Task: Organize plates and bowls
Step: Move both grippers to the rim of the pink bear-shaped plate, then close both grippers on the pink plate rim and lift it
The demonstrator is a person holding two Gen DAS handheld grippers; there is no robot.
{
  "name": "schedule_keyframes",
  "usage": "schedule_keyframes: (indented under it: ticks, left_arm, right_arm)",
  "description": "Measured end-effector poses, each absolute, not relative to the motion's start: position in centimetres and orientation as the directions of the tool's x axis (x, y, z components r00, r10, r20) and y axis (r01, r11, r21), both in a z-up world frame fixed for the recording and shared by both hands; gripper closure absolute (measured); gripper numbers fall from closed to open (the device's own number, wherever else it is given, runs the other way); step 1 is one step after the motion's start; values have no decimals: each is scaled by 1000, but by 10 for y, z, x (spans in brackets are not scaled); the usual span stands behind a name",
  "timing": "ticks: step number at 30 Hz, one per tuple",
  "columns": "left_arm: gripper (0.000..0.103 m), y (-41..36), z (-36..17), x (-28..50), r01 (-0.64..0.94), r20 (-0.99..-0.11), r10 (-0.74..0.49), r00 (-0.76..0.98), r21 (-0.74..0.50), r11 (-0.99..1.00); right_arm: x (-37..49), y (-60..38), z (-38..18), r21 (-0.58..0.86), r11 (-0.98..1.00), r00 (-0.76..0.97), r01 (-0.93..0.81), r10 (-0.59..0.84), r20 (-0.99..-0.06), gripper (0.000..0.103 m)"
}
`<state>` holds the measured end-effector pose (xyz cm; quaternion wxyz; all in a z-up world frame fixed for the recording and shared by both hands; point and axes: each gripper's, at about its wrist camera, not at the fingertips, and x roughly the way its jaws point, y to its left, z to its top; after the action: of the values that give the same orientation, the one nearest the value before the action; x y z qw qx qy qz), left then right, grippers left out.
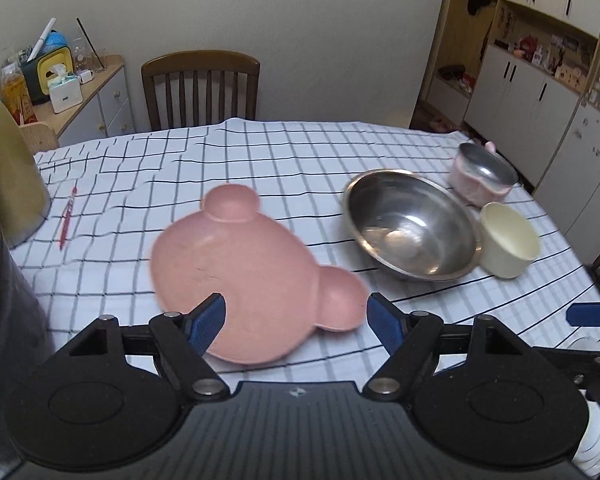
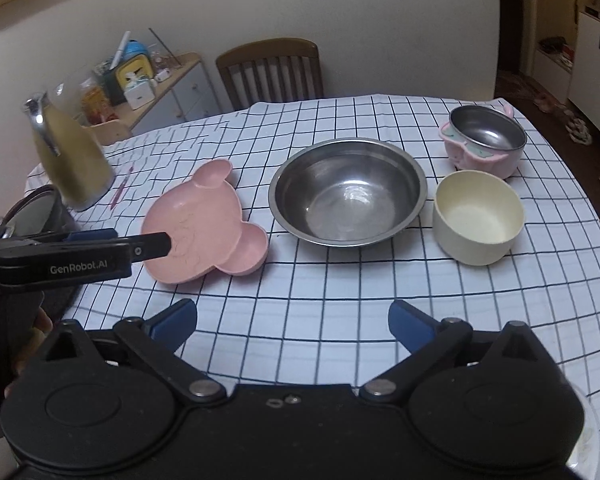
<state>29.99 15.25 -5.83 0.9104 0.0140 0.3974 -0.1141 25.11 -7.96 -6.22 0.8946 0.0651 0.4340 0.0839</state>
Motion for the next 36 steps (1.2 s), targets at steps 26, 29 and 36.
schedule_keyframes:
  ticks: [26, 29, 36]
  left_arm:
    - [26, 205, -120, 493, 299, -872, -92, 481, 65, 952]
    - [26, 204, -128, 503, 299, -884, -70, 462, 80, 951]
    - [30, 206, -134, 515, 282, -902, -103, 420, 22, 959]
  right_arm:
    - [366, 40, -148, 152, 975, 392, 162, 78, -917, 12]
    - [373, 43, -155, 164, 965, 341, 206, 87, -936, 15]
    - [382, 42, -165, 223, 930, 314, 293, 126, -941, 31]
